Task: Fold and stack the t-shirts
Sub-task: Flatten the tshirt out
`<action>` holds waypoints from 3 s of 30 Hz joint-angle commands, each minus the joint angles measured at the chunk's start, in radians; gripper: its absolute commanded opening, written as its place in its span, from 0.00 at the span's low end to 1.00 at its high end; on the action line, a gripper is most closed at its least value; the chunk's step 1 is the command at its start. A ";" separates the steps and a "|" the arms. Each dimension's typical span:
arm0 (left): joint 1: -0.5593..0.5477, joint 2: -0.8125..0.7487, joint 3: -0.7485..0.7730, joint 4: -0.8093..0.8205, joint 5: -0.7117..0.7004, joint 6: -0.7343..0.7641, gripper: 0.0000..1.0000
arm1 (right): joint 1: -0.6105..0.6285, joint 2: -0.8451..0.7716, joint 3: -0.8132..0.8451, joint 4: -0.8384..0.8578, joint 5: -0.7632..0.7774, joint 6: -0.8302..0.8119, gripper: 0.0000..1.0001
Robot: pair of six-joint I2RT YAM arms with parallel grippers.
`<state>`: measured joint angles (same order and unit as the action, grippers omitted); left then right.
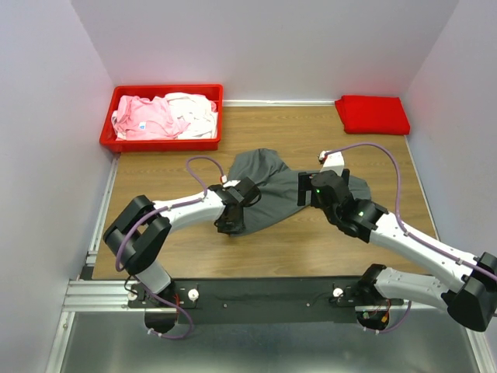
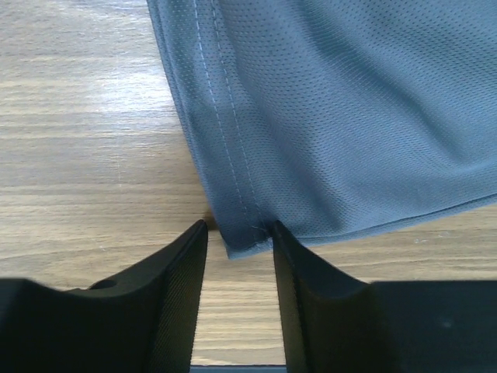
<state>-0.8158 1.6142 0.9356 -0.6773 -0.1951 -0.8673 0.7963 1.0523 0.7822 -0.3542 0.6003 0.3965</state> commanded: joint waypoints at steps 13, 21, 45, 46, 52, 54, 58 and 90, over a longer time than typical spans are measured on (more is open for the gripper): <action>-0.008 0.041 -0.041 0.002 0.002 -0.016 0.19 | -0.005 -0.041 -0.024 -0.012 0.053 0.019 1.00; -0.003 0.004 0.000 -0.056 -0.078 -0.018 0.00 | -0.003 -0.029 -0.031 -0.012 0.067 0.028 1.00; 0.199 -0.263 -0.076 0.180 -0.075 0.283 0.00 | -0.664 0.218 0.022 -0.065 -0.315 0.168 0.89; 0.202 -0.269 -0.084 0.189 -0.069 0.293 0.00 | -0.684 0.241 0.022 -0.049 -0.329 0.163 0.86; 0.211 -0.293 -0.109 0.234 -0.047 0.313 0.00 | -0.782 0.314 0.046 0.034 -0.407 0.108 0.68; 0.218 -0.298 -0.119 0.245 -0.044 0.318 0.00 | -0.792 0.337 0.054 0.049 -0.428 0.107 0.67; 0.222 -0.303 -0.133 0.255 -0.035 0.320 0.00 | -0.793 0.356 0.063 0.066 -0.445 0.087 0.59; 0.541 -0.106 0.633 0.127 0.125 0.517 0.00 | -0.813 0.258 0.587 0.072 -0.387 -0.011 0.01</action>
<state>-0.2974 1.5112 1.3815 -0.4770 -0.1009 -0.4034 0.0040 1.3682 1.2362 -0.2871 0.1703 0.4248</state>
